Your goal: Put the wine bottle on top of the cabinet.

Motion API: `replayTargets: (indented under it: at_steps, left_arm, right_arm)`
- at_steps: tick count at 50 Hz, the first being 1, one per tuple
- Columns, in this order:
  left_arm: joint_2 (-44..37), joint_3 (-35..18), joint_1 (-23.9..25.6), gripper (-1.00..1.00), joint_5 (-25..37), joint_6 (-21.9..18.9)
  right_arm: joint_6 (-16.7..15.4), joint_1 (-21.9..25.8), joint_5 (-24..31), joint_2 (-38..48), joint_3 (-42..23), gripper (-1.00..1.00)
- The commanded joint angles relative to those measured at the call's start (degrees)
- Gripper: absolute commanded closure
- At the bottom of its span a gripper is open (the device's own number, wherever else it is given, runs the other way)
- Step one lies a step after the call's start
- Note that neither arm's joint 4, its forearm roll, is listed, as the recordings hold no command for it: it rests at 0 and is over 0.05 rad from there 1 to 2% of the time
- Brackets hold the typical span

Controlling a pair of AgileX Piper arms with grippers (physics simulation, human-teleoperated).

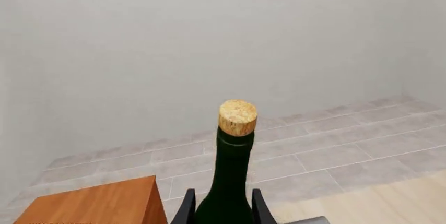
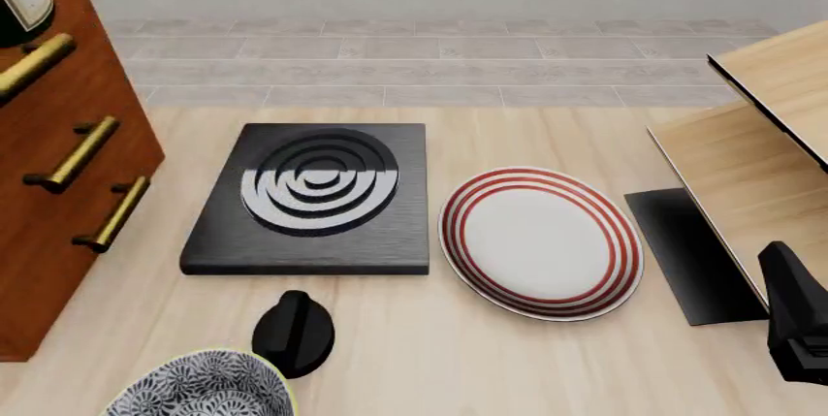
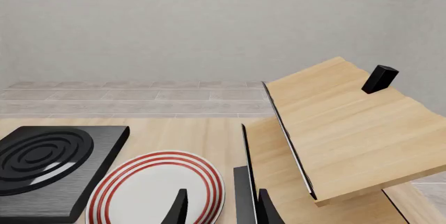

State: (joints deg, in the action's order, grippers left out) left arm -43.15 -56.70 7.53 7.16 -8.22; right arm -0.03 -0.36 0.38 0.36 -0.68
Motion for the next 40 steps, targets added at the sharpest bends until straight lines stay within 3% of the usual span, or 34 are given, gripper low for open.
replayTargets:
  at_steps: [1,40]
  left_arm:
    - [-2.9,-2.7,-3.6,1.0,-1.2,0.4]
    - [-12.8,-14.1,-12.7,1.0,-0.1,0.3]
  right_arm:
    - [0.0,0.0,0.0,0.0,0.0,-1.0]
    - [0.0,0.0,0.0,0.0,0.0,-1.0]
